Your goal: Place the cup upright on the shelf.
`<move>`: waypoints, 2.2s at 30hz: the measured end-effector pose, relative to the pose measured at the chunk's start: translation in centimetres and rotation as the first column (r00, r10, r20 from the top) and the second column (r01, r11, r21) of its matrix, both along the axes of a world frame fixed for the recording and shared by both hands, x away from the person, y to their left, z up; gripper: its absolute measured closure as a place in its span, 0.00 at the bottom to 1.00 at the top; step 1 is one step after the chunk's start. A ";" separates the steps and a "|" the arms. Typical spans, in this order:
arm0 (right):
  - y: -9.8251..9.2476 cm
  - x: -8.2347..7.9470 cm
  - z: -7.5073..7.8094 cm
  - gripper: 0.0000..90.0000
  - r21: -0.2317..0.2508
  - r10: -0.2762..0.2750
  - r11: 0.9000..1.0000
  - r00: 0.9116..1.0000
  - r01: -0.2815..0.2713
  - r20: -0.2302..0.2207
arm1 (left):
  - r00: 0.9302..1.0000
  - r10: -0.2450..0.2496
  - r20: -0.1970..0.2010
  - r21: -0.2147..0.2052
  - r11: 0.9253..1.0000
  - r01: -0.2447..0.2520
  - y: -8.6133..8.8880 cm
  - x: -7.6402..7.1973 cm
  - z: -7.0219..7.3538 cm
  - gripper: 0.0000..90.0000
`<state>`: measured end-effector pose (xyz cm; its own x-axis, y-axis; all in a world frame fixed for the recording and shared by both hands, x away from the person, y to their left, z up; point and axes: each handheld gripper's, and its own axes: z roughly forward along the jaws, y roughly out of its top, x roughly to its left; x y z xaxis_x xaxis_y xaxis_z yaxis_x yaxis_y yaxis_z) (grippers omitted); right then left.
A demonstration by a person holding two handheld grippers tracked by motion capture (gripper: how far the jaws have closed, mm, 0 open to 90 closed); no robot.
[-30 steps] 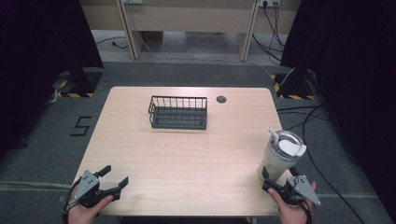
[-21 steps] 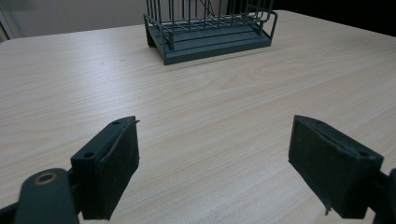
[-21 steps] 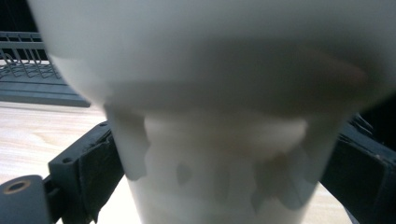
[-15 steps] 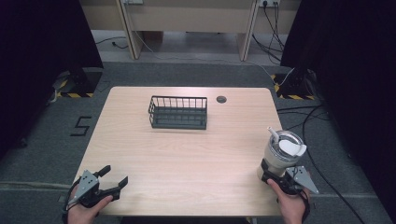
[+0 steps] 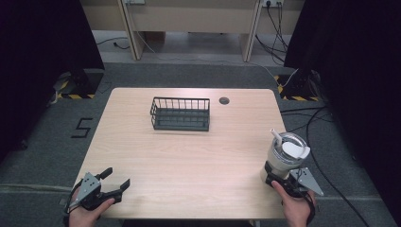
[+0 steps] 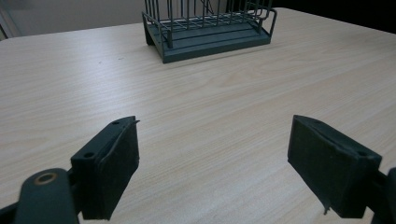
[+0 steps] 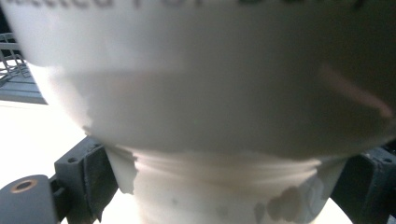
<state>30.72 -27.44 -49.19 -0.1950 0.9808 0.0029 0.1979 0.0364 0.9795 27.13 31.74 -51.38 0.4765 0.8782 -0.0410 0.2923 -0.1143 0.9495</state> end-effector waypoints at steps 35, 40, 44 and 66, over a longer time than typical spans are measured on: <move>1.9 1.9 3.1 0.11 -0.042 0.042 0.998 0.999 -0.042 -0.001 | 1.000 0.000 0.003 -0.004 1.000 0.000 -0.1 -0.1 0.1 0.18; 2.4 2.4 3.7 0.11 -0.046 0.053 0.998 0.999 -0.053 -0.001 | 1.000 0.000 0.003 -0.005 1.000 0.000 -0.1 -0.1 0.1 0.18; 2.7 2.7 4.1 0.11 -0.048 0.053 0.997 0.999 -0.053 -0.005 | 1.000 0.000 0.004 -0.006 1.000 0.000 0.0 -0.1 0.1 0.18; 5.3 6.0 6.2 0.11 -0.060 0.096 0.993 0.995 -0.097 -0.028 | 1.000 -0.002 0.004 -0.009 1.000 0.002 0.0 -0.1 0.1 0.18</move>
